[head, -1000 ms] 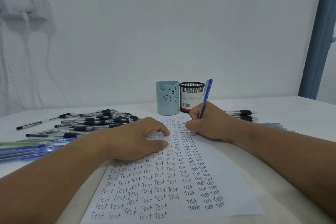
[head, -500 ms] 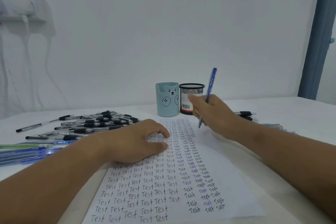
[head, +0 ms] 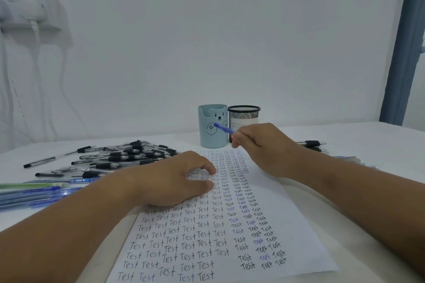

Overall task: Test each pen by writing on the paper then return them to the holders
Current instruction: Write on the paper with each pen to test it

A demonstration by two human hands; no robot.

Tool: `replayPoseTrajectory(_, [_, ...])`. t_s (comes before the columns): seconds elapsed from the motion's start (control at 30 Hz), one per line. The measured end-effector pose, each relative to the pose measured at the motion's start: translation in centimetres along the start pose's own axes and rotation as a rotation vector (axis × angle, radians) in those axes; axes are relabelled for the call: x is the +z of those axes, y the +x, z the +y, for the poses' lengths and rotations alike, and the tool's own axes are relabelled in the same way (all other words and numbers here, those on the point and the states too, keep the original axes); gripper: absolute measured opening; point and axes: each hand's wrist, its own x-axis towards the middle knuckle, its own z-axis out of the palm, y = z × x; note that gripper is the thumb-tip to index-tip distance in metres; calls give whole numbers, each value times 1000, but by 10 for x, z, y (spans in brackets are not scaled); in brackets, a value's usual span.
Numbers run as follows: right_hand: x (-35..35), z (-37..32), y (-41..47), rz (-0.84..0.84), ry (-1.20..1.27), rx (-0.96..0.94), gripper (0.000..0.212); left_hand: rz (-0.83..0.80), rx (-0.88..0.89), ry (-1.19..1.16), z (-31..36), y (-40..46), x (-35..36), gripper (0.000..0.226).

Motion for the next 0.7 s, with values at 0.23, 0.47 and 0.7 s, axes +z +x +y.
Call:
replayPoseTrajectory(0.23, [-10, 8, 4, -73, 26, -3, 14, 8, 1, 10, -1, 1, 0, 33])
replayPoseTrajectory(0.47, [-73, 37, 0, -243, -289, 180, 18, -2, 29, 27, -6, 4, 1, 32])
replayPoseTrajectory(0.7, [-96, 52, -10, -439, -410, 355, 30, -11, 11, 33, -1, 3, 2, 30])
